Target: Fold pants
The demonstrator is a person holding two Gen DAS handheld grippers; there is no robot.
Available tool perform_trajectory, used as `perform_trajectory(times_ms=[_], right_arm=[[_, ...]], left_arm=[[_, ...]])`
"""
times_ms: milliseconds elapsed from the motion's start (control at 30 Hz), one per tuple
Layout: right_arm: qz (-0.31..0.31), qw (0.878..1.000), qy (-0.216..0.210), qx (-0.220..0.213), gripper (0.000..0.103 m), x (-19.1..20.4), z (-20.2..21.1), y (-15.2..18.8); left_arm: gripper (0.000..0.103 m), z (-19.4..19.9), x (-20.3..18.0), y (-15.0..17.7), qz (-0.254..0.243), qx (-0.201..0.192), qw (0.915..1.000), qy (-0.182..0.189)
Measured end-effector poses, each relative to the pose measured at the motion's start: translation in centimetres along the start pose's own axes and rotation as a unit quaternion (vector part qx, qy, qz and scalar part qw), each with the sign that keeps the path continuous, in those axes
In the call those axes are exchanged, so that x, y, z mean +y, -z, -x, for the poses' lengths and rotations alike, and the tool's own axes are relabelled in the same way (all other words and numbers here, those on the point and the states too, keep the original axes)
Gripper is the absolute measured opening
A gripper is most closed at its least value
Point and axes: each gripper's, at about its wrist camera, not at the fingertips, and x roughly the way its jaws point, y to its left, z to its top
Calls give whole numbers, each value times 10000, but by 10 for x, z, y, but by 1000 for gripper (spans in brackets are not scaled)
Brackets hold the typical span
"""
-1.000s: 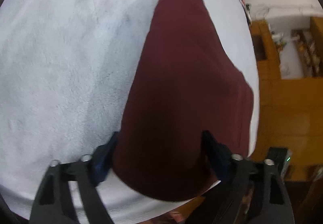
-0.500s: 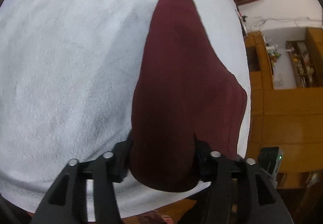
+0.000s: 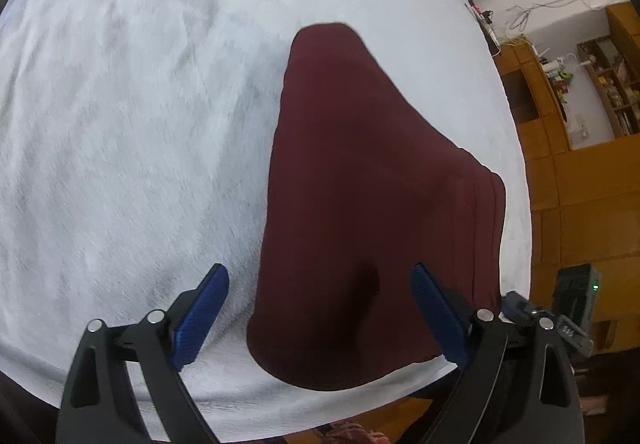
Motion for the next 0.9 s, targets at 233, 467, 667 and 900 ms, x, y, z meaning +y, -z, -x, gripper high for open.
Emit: perform_trajectory(times_ms=[233, 467, 667, 900], right_arm=[[570, 9983, -132, -37, 16, 20, 4, 3], [614, 9974, 236, -305, 13, 14, 41, 7], [367, 9991, 65, -203, 14, -12, 17, 16], [490, 9980, 400, -42, 16, -10, 5, 9]], left_arm=[[94, -18, 4, 9, 100, 301, 9995, -89], [98, -3, 5, 13, -27, 152, 9999, 15], [98, -15, 10, 12, 249, 294, 9986, 368], [95, -33, 5, 2, -44, 485, 9984, 288]])
